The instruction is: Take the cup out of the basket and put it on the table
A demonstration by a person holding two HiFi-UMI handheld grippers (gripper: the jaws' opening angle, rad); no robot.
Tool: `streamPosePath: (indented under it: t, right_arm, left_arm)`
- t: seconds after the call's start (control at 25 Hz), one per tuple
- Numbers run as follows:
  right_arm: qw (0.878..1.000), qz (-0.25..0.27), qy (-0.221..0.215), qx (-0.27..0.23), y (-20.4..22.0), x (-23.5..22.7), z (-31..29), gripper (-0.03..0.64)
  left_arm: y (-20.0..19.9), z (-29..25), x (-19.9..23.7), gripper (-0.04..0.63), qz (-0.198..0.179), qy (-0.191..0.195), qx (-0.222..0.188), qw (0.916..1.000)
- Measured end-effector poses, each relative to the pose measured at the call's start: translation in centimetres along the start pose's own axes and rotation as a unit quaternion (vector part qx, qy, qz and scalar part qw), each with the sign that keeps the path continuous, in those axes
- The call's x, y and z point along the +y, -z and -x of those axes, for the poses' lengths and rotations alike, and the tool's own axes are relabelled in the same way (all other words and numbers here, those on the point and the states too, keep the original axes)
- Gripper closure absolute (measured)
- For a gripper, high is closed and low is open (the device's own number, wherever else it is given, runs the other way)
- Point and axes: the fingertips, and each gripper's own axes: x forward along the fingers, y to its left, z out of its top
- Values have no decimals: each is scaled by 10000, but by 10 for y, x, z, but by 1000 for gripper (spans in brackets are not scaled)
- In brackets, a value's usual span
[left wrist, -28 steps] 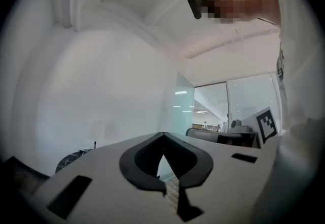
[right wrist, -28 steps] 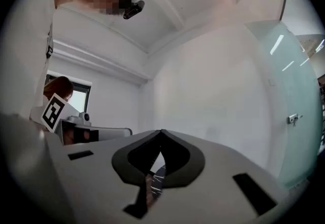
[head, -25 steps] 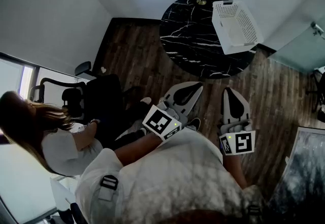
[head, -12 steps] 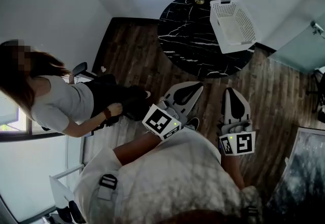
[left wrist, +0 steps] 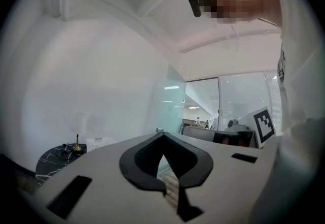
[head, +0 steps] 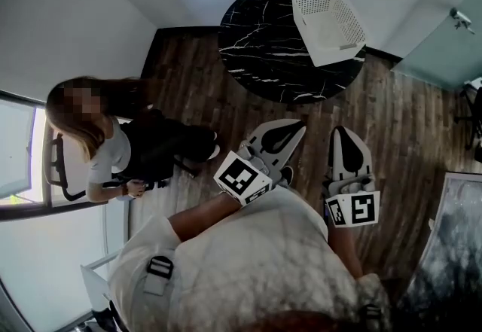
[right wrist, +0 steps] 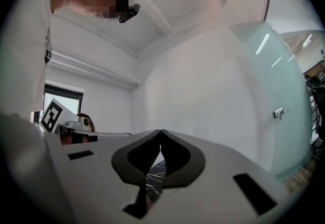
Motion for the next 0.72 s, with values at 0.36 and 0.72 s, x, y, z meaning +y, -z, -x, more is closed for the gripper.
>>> streamPosePath:
  t: [0.36, 0.72]
  right_arm:
    - [9997, 15, 144, -176, -10, -15, 23, 609]
    - [9997, 156, 65, -187, -11, -21, 1, 609]
  left_arm:
    - [-5, -19, -29, 589, -130, 240, -58, 9996]
    - [-3, -30, -7, 589, -38, 157, -125, 9998]
